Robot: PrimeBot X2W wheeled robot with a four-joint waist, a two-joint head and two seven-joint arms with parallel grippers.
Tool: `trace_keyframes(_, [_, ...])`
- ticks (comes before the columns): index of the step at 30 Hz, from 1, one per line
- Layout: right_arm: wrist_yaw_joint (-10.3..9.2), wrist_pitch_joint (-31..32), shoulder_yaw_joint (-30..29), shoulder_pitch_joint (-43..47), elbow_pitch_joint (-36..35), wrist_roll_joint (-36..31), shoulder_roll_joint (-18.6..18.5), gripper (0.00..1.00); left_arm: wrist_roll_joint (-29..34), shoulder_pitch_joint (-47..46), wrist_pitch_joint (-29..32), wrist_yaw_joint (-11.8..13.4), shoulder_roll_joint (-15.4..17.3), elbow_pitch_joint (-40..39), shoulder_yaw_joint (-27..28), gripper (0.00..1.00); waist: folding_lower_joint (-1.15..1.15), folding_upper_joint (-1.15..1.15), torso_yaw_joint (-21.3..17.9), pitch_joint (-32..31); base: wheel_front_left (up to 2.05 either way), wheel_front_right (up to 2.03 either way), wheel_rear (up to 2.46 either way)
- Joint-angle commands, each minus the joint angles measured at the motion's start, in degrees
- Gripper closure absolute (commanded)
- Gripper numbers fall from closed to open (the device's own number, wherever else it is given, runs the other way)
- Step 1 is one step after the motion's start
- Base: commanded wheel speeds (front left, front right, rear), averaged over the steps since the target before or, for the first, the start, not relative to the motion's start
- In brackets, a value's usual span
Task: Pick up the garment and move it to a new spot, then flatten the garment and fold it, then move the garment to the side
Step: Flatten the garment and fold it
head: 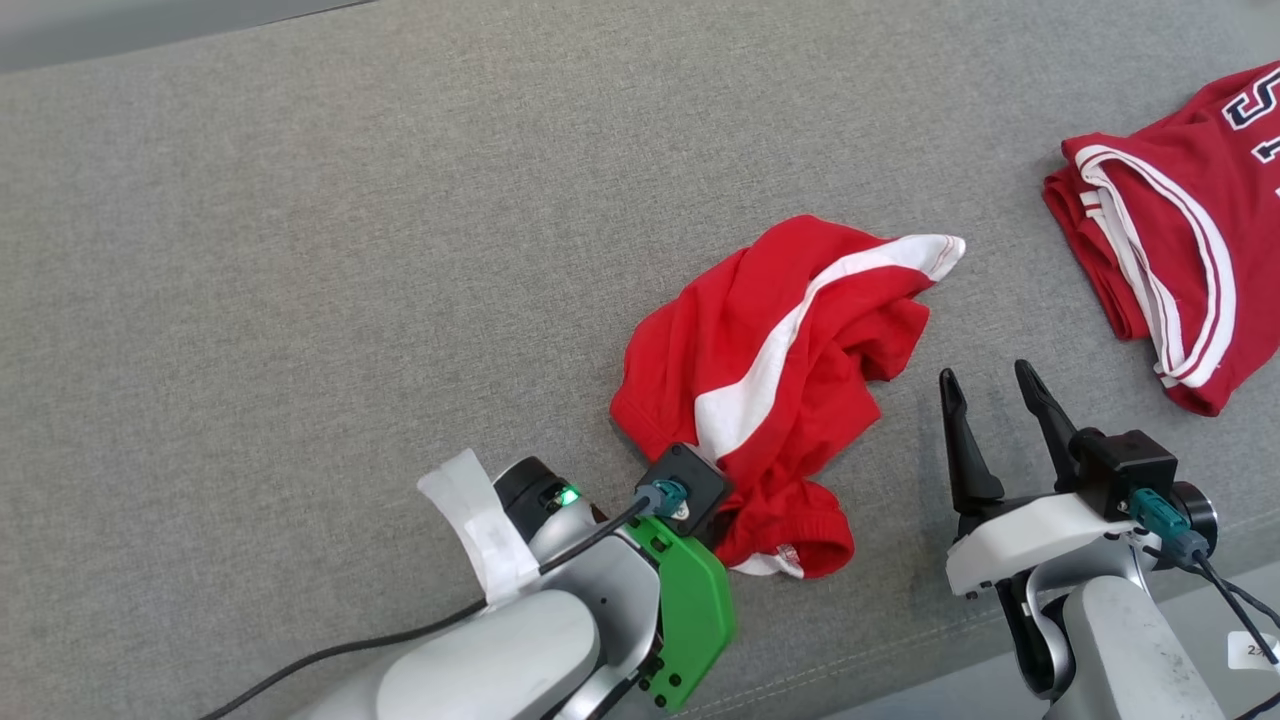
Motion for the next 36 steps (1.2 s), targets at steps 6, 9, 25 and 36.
trace_keyframes(6, [0.00,-0.2,0.1,-0.1,0.6,0.3,-0.1,0.00,-1.4,2.2,-5.8,-2.3,-4.8,5.1,1.1,0.00,0.00,0.00,-0.5,0.4,0.00,0.00,0.00])
trace_keyframes(9, [0.00,-0.2,-0.4,0.4,0.6,0.2,-0.1,0.00,-5.0,3.8,-7.8,-3.7,-5.1,2.4,3.8,0.00,0.00,0.00,-0.5,0.1,0.00,0.00,0.00])
trace_keyframes(25, [0.00,-0.2,-1.7,1.4,0.3,-0.6,-0.1,0.00,-25.4,16.2,-12.6,0.3,6.1,-17.3,22.2,0.00,0.00,0.00,1.5,-0.9,0.00,0.00,0.00])
trace_keyframes(36, [0.00,-0.2,-0.8,0.2,0.9,-1.2,-0.1,0.00,-34.7,15.3,-8.6,-2.9,0.3,-4.5,23.6,0.00,0.00,0.00,1.1,-1.1,0.00,0.00,0.00])
